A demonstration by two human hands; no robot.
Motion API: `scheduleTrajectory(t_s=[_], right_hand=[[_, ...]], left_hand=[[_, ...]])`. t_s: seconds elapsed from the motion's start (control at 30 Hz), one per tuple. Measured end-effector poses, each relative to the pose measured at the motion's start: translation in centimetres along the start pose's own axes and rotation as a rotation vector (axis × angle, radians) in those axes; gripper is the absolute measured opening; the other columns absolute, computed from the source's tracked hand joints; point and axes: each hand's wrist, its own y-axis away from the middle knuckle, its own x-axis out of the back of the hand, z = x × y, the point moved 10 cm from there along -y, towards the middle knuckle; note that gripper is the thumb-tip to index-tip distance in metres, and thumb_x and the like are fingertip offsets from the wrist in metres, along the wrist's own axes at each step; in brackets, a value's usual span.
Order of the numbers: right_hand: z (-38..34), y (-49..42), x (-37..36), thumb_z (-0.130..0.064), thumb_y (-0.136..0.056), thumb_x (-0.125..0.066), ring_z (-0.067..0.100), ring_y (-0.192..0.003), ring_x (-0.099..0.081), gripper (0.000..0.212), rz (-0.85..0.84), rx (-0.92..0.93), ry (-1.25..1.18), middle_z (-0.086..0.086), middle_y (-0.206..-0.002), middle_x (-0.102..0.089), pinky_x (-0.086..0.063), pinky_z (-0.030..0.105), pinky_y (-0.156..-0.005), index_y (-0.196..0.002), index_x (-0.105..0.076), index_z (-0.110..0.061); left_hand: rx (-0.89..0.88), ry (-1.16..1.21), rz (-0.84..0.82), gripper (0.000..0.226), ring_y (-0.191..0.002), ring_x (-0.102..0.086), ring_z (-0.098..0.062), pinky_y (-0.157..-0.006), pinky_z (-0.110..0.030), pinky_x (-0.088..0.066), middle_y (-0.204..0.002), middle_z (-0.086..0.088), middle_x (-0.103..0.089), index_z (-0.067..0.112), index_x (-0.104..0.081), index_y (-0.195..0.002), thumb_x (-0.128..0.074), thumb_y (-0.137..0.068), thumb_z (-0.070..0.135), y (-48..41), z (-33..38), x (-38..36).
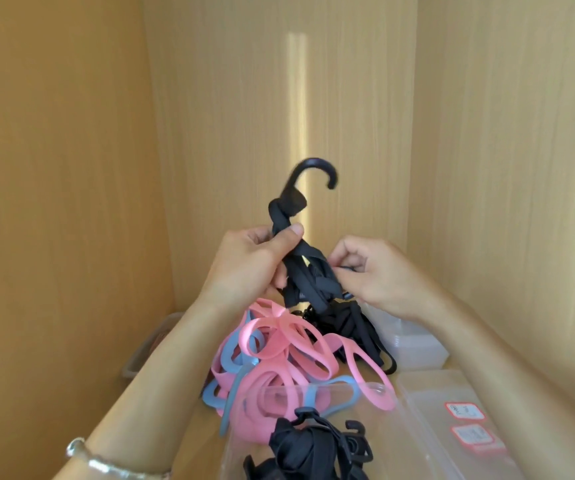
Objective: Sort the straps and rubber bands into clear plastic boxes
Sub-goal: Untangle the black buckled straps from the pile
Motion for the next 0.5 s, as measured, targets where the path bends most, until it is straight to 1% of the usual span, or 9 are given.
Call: scheduleTrajectory(t_s=[0.07,0.13,0.17,0.23,0.3,0.33,0.4,0.47,0.5], right_hand=[[-0.2,0.1,-0.8,-0.011,-0.092,-0.060,0.010,-0.053,-0.055,0.018,-0.084,-0.031,-0.007,-0.006,-0.059,-0.065,-0.046,0.027,-0.056,-0.077,-0.058,-0.022],[-0.7,0.2,-1.3,-0.008,-0.092,-0.058,0.011,-0.049,-0.052,0.019,-0.133,-0.042,-0.035,-0.006,-0.056,-0.061,-0.043,0.024,-0.053,-0.077,-0.057,-0.021],[-0.9,0.2,-1.3,-0.006,-0.092,-0.058,0.011,-0.048,-0.050,0.019,-0.143,-0.044,-0.058,-0.005,-0.056,-0.060,-0.041,0.022,-0.051,-0.077,-0.057,-0.019],[-1.4,0.3,-1.3,-0.005,-0.091,-0.057,0.011,-0.046,-0.049,0.018,-0.152,-0.044,-0.096,-0.004,-0.056,-0.061,-0.039,0.021,-0.049,-0.078,-0.057,-0.017],[-1.6,0.6,-1.4,-0.003,-0.092,-0.057,0.013,-0.047,-0.049,0.018,-0.192,-0.058,-0.124,-0.004,-0.056,-0.062,-0.038,0.023,-0.049,-0.078,-0.057,-0.016],[-1.7,0.7,-1.7,-0.002,-0.092,-0.056,0.013,-0.046,-0.049,0.019,-0.230,-0.070,-0.146,-0.004,-0.056,-0.062,-0.038,0.023,-0.048,-0.078,-0.056,-0.014],[-1.7,1.1,-2.2,0.002,-0.093,-0.054,0.010,-0.043,-0.046,0.019,-0.302,-0.093,-0.200,-0.004,-0.055,-0.061,-0.038,0.019,-0.046,-0.079,-0.055,-0.010],[-1.8,1.4,-2.5,0.002,-0.092,-0.056,0.009,-0.041,-0.045,0.016,-0.344,-0.105,-0.245,-0.004,-0.054,-0.059,-0.038,0.018,-0.044,-0.080,-0.054,-0.008],[-1.9,1.4,-2.6,0.000,-0.090,-0.059,0.008,-0.041,-0.045,0.014,-0.358,-0.105,-0.276,-0.004,-0.053,-0.059,-0.037,0.017,-0.043,-0.079,-0.054,-0.007]], left_hand=[[-0.052,-0.100,0.126,0.033,-0.041,-0.030,-0.012,-0.046,-0.020,-0.029,-0.046,0.004,-0.041,0.003,-0.068,-0.069,-0.065,-0.086,0.031,-0.2,0.2,1.5],[-0.067,-0.160,0.195,0.038,-0.046,-0.026,-0.014,-0.046,-0.021,-0.025,-0.049,0.001,-0.034,0.002,-0.061,-0.059,-0.064,-0.085,0.030,-0.4,0.2,2.3],[-0.056,-0.171,0.208,0.040,-0.047,-0.026,-0.014,-0.044,-0.022,-0.024,-0.050,0.000,-0.033,0.000,-0.058,-0.058,-0.063,-0.085,0.029,-0.5,-0.2,2.4],[-0.014,-0.187,0.218,0.040,-0.047,-0.030,-0.016,-0.044,-0.022,-0.025,-0.052,-0.002,-0.040,-0.004,-0.057,-0.065,-0.063,-0.085,0.029,-0.9,-1.1,2.4],[0.027,-0.173,0.176,0.030,-0.044,-0.040,-0.015,-0.042,-0.018,-0.030,-0.055,-0.001,-0.052,-0.002,-0.059,-0.079,-0.066,-0.083,0.027,-1.1,-1.9,1.7],[0.054,-0.146,0.147,0.022,-0.043,-0.045,-0.013,-0.040,-0.016,-0.033,-0.058,0.000,-0.058,0.004,-0.059,-0.087,-0.068,-0.082,0.024,-1.1,-2.2,1.4],[0.100,-0.102,0.083,0.020,-0.041,-0.049,-0.012,-0.038,-0.015,-0.035,-0.060,0.000,-0.062,0.018,-0.053,-0.096,-0.068,-0.084,0.020,-1.1,-2.8,0.7],[0.080,-0.149,0.015,0.013,-0.041,-0.046,-0.012,-0.041,-0.017,-0.035,-0.057,0.002,-0.059,0.018,-0.055,-0.087,-0.067,-0.085,0.023,-1.0,-2.8,0.1],[0.061,-0.184,-0.030,0.015,-0.045,-0.046,-0.013,-0.045,-0.019,-0.036,-0.056,0.002,-0.058,0.017,-0.058,-0.080,-0.067,-0.086,0.028,-1.0,-2.7,-0.3]])
